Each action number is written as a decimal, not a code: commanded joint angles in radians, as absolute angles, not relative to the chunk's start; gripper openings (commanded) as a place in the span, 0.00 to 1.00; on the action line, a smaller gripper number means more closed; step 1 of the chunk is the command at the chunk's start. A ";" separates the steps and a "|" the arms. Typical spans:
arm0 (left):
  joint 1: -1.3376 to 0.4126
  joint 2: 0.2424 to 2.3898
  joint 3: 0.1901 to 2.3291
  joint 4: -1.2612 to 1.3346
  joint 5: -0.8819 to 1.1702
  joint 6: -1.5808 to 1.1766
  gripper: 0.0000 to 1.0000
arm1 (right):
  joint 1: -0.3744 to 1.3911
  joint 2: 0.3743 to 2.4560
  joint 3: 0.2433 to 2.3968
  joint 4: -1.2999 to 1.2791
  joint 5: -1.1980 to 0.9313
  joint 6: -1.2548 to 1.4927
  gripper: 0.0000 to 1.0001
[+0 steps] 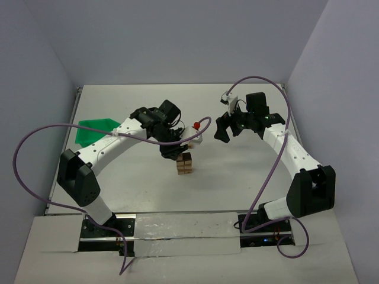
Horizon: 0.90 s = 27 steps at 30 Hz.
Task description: Build the wood block tower
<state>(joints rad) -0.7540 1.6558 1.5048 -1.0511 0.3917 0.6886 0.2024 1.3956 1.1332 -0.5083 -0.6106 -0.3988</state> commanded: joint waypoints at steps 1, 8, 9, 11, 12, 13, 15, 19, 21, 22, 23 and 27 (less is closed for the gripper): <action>-0.762 1.665 1.560 -1.034 0.387 0.680 0.40 | 0.206 1.382 1.159 -0.487 -0.616 -0.406 0.99; -0.761 1.668 1.563 -1.021 0.379 0.673 0.40 | 0.205 1.385 1.155 -0.486 -0.618 -0.407 0.99; -0.761 1.668 1.564 -1.020 0.377 0.673 0.41 | 0.205 1.387 1.157 -0.487 -0.618 -0.407 1.00; -0.761 1.671 1.565 -1.019 0.374 0.673 0.41 | 0.206 1.390 1.161 -0.489 -0.617 -0.407 0.99; -0.761 1.672 1.566 -1.018 0.374 0.672 0.41 | 0.206 1.390 1.161 -0.489 -0.617 -0.408 0.99; -0.761 1.675 1.566 -1.017 0.373 0.673 0.41 | 0.206 1.391 1.162 -0.489 -0.618 -0.409 0.99; -0.761 1.677 1.566 -1.017 0.373 0.673 0.42 | 0.206 1.390 1.161 -0.489 -0.617 -0.410 1.00; -0.761 1.675 1.564 -1.017 0.376 0.675 0.42 | 0.204 1.388 1.158 -0.493 -0.614 -0.416 1.00; -0.761 1.675 1.562 -1.019 0.379 0.679 0.42 | 0.206 1.387 1.157 -0.494 -0.614 -0.417 1.00; -0.761 1.676 1.562 -1.021 0.379 0.681 0.42 | 0.206 1.388 1.157 -0.493 -0.614 -0.416 1.00; -0.761 1.675 1.560 -1.023 0.383 0.680 0.42 | 0.206 1.388 1.157 -0.492 -0.614 -0.417 1.00; -0.762 1.674 1.559 -1.025 0.387 0.678 0.42 | 0.206 1.387 1.155 -0.492 -0.612 -0.414 1.00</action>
